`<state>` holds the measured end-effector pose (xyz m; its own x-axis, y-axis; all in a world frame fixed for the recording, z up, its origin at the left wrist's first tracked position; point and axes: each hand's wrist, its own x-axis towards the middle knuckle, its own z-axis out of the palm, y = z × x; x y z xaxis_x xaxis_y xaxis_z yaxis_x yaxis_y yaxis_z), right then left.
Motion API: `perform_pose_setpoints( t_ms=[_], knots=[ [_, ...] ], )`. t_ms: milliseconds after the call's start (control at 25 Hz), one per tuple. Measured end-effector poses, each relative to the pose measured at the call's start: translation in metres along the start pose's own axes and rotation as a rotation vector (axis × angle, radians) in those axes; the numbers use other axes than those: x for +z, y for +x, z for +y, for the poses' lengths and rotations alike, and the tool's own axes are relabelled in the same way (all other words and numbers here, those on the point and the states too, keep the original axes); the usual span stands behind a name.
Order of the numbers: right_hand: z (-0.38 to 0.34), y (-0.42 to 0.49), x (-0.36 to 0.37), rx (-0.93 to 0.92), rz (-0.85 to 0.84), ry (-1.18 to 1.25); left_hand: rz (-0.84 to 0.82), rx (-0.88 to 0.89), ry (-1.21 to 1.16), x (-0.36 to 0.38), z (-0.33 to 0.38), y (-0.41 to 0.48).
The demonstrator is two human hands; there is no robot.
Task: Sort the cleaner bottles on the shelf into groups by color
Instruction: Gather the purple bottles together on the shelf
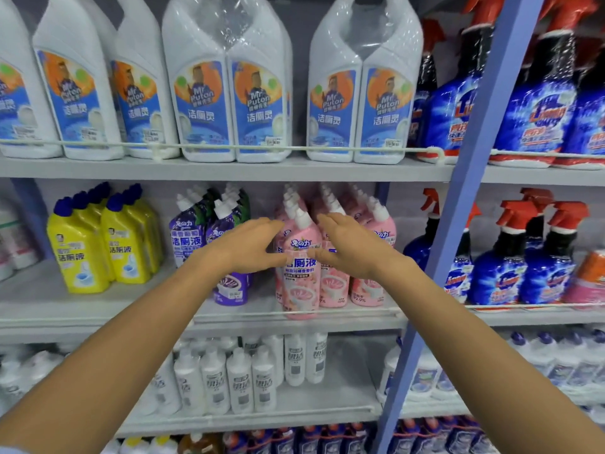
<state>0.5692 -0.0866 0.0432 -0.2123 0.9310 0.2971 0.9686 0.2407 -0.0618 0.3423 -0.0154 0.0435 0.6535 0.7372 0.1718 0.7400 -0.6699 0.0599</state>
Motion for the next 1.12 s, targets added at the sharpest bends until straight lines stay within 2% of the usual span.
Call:
perform_pose_setpoints(
  t_ms=[160,320,520,640,1120],
  knots=[
    [0.009,0.024,0.009,0.035,0.044,0.019,0.074,0.097,-0.023,0.007,-0.004,0.026],
    [0.014,0.034,0.022,0.041,0.134,0.064,0.134,0.168,-0.145,0.028,-0.006,0.039],
    [0.015,0.036,0.042,0.045,0.231,0.169,0.266,0.089,-0.341,0.051,-0.013,0.049],
    [0.019,0.04,0.049,0.079,0.251,0.204,0.278,0.03,-0.511,0.057,-0.014,0.052],
    [0.009,0.058,0.07,0.086,0.301,0.377,0.277,-0.021,-0.604,0.051,-0.035,0.045]
  ],
)
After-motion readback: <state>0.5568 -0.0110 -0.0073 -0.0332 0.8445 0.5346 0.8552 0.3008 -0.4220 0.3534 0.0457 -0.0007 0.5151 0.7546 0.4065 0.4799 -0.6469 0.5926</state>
